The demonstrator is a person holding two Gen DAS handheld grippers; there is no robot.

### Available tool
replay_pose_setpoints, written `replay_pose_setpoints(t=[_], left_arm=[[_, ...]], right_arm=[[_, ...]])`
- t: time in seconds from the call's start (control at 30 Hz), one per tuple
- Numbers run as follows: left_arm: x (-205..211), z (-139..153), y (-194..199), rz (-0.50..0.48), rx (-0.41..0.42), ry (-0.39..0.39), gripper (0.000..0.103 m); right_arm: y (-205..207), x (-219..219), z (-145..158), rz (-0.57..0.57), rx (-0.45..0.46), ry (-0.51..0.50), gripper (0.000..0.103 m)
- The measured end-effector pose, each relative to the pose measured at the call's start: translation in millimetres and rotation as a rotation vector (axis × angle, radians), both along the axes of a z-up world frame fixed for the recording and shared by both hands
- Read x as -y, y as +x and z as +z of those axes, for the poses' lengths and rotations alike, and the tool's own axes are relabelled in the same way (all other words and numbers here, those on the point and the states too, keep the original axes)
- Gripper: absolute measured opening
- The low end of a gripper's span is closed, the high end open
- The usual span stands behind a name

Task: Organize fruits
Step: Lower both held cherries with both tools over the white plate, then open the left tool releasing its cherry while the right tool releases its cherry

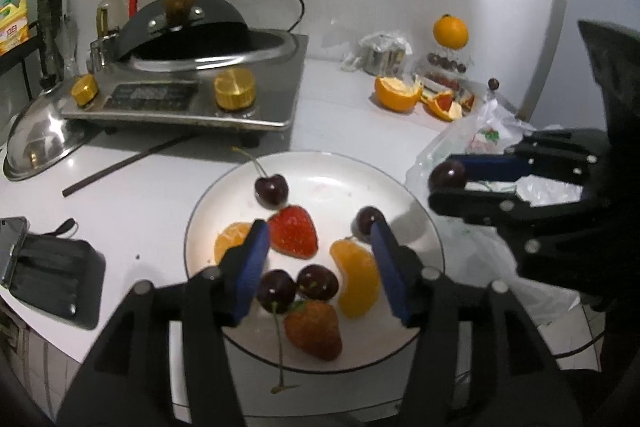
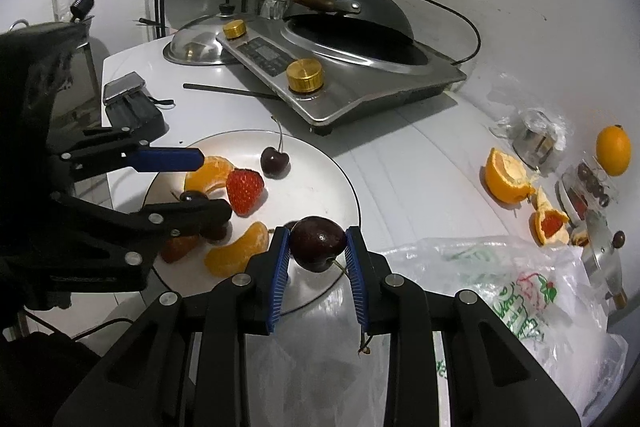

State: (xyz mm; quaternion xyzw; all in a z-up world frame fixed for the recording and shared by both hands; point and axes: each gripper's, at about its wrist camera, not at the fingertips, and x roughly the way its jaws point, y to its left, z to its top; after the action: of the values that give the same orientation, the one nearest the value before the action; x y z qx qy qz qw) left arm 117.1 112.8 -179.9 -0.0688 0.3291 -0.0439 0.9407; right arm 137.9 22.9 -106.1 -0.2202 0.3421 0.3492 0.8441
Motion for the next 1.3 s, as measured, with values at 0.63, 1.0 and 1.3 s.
replay_pose_setpoints(t=[0.63,1.0,1.3], left_arm=[[-26,1,4,0.054,0.019,-0.008,0.055],[-32,-3,8,0.057,0.012,-0.015,0.055],[-32,-7,10,0.059,0.001,-0.019,0.055]], right_arm=[[35,-39,-17,0.023,-0.037,0.026,0.030],[53,-51,-33,0.009,-0.075,0.037,0.030],[59,-57,-43,0.001,-0.103,0.037,0.030]])
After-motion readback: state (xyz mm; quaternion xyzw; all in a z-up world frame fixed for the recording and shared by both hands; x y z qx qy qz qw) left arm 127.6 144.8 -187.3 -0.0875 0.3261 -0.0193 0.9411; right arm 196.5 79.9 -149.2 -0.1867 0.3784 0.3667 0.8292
